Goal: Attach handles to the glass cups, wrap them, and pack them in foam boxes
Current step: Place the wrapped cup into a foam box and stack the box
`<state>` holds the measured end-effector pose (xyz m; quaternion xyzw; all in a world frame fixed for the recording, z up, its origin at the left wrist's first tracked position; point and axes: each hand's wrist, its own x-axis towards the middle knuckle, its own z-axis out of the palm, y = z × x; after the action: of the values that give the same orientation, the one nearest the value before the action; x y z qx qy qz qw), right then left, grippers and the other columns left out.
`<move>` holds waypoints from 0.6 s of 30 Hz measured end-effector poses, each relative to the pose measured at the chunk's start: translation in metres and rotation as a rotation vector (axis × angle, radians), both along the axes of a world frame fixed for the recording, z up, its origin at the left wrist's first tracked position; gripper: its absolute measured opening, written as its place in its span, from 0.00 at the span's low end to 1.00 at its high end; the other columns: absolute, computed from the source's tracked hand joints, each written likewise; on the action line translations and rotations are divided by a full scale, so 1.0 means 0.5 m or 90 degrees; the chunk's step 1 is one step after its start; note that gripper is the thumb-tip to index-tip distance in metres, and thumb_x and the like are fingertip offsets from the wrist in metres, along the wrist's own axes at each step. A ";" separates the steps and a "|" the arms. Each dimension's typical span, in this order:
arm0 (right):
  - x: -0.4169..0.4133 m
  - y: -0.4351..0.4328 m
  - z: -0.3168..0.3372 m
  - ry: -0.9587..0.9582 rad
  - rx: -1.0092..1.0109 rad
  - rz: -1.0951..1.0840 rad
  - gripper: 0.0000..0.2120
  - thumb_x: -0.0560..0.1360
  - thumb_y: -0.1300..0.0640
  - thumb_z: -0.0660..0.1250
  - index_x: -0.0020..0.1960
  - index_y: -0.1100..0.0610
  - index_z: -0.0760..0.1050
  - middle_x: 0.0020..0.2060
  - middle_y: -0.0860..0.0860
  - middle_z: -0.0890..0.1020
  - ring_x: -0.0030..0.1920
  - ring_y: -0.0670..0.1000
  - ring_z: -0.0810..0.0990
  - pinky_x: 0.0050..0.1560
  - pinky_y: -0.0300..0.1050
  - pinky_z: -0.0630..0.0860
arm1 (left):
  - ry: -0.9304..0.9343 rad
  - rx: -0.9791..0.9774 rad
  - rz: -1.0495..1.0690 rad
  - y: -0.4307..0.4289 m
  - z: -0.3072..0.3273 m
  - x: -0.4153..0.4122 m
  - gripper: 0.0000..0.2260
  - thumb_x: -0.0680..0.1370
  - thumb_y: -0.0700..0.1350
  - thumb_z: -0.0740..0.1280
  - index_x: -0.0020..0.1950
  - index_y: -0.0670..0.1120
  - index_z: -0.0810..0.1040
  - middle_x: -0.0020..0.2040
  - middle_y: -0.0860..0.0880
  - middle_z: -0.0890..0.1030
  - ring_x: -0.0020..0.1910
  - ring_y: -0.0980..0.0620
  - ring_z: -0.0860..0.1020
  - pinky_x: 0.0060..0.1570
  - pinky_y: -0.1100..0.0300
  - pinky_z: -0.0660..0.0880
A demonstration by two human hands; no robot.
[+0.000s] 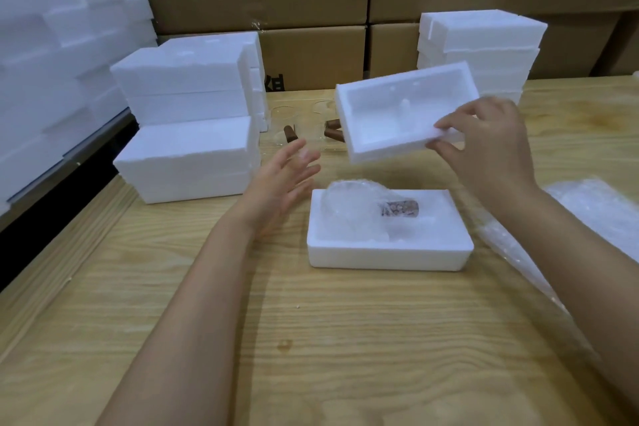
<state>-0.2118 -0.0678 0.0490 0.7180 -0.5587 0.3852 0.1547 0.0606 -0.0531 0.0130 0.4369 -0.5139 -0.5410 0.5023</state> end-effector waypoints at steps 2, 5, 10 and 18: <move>0.028 0.022 -0.002 0.034 -0.098 0.021 0.07 0.70 0.58 0.73 0.45 0.61 0.83 0.45 0.60 0.81 0.55 0.67 0.75 0.54 0.59 0.70 | 0.004 -0.006 0.015 0.001 0.001 -0.002 0.37 0.72 0.57 0.66 0.77 0.47 0.59 0.67 0.50 0.76 0.62 0.53 0.77 0.65 0.56 0.73; 0.052 0.036 -0.019 0.144 -0.226 -0.007 0.03 0.69 0.58 0.73 0.38 0.57 0.82 0.40 0.56 0.81 0.51 0.67 0.78 0.50 0.60 0.73 | -0.015 -0.034 0.019 0.009 0.007 -0.007 0.36 0.71 0.53 0.67 0.76 0.45 0.62 0.64 0.50 0.79 0.60 0.52 0.79 0.57 0.59 0.77; 0.048 0.034 -0.035 0.161 -0.260 0.020 0.06 0.71 0.55 0.72 0.45 0.57 0.83 0.45 0.58 0.80 0.51 0.65 0.78 0.53 0.61 0.72 | -0.012 -0.100 0.083 0.011 0.007 -0.011 0.22 0.77 0.37 0.68 0.70 0.44 0.71 0.60 0.47 0.81 0.57 0.52 0.81 0.54 0.57 0.79; 0.028 0.043 -0.005 -0.756 0.301 0.258 0.30 0.71 0.28 0.50 0.65 0.41 0.69 0.60 0.49 0.74 0.53 0.50 0.77 0.46 0.46 0.77 | 0.056 -0.174 0.047 0.008 0.007 -0.007 0.27 0.67 0.28 0.72 0.61 0.49 0.74 0.59 0.48 0.81 0.60 0.52 0.79 0.54 0.58 0.76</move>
<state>-0.1978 -0.0464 0.0466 0.4894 -0.4724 0.6035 -0.4161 0.0568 -0.0492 0.0164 0.3586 -0.5438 -0.4657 0.5990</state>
